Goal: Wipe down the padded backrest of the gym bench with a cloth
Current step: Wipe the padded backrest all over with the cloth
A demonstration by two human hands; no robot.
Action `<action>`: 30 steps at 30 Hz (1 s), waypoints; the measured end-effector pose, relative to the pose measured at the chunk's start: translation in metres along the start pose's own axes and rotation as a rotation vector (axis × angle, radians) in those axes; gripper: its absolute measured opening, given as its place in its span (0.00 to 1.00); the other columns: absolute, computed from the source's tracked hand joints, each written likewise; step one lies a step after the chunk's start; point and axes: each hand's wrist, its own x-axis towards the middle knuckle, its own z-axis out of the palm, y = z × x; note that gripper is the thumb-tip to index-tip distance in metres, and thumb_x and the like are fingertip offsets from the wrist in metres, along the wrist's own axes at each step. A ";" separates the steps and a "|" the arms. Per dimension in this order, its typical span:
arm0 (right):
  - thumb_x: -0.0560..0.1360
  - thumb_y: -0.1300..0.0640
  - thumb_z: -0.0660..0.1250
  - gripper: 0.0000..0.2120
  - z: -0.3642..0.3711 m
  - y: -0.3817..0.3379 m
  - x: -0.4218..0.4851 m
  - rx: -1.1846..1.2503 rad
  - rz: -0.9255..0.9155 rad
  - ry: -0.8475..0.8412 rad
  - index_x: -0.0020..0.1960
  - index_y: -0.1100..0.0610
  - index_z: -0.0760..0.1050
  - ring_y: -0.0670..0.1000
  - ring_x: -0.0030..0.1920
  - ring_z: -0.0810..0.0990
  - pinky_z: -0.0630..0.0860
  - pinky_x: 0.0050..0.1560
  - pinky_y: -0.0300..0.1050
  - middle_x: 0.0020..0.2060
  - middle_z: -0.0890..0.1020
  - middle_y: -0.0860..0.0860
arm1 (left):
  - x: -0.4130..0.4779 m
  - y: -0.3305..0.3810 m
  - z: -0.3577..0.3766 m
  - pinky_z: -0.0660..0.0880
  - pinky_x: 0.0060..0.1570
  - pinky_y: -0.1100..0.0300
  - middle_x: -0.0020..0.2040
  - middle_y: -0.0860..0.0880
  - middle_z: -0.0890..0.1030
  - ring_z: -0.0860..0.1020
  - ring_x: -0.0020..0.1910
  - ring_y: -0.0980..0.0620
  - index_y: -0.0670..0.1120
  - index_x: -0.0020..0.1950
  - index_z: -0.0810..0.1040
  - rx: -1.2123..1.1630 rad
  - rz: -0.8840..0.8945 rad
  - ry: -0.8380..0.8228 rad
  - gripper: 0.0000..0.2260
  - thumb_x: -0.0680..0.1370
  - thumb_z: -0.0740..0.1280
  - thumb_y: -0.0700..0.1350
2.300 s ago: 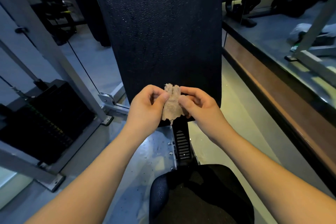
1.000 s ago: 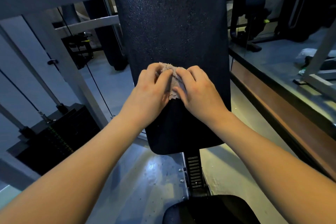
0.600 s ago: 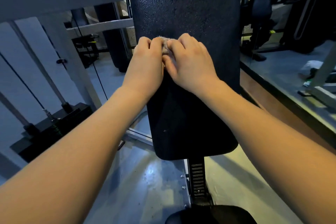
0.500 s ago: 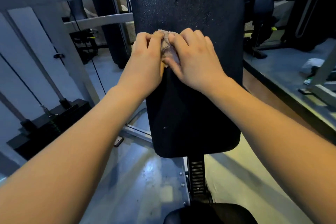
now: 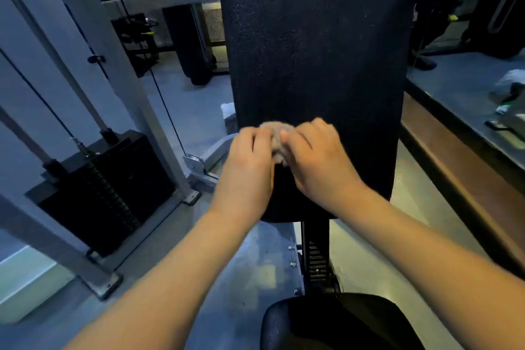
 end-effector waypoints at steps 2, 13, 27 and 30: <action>0.77 0.64 0.69 0.06 0.008 -0.008 -0.043 0.018 -0.025 -0.109 0.53 0.63 0.79 0.60 0.42 0.73 0.68 0.42 0.54 0.44 0.78 0.59 | -0.039 0.002 0.012 0.76 0.47 0.46 0.53 0.42 0.74 0.75 0.49 0.42 0.39 0.61 0.75 -0.015 -0.023 -0.117 0.16 0.74 0.66 0.31; 0.80 0.57 0.65 0.12 -0.037 0.011 0.129 -0.108 0.012 0.245 0.59 0.60 0.80 0.63 0.44 0.75 0.69 0.44 0.55 0.44 0.78 0.59 | 0.111 -0.003 -0.082 0.73 0.47 0.50 0.53 0.40 0.74 0.75 0.48 0.40 0.42 0.62 0.77 0.067 0.064 0.295 0.14 0.77 0.64 0.39; 0.80 0.62 0.69 0.09 0.023 -0.021 -0.041 -0.079 -0.078 0.011 0.59 0.62 0.82 0.58 0.41 0.74 0.63 0.42 0.52 0.43 0.80 0.56 | -0.055 -0.023 0.020 0.75 0.52 0.53 0.54 0.42 0.76 0.77 0.52 0.43 0.39 0.59 0.78 -0.132 -0.027 0.076 0.13 0.74 0.69 0.34; 0.79 0.64 0.66 0.12 0.030 -0.028 -0.108 -0.063 -0.143 -0.147 0.61 0.63 0.81 0.58 0.42 0.74 0.65 0.42 0.52 0.45 0.80 0.57 | -0.113 -0.014 0.045 0.77 0.44 0.52 0.50 0.46 0.74 0.76 0.47 0.46 0.43 0.55 0.76 -0.146 -0.024 -0.093 0.10 0.75 0.64 0.38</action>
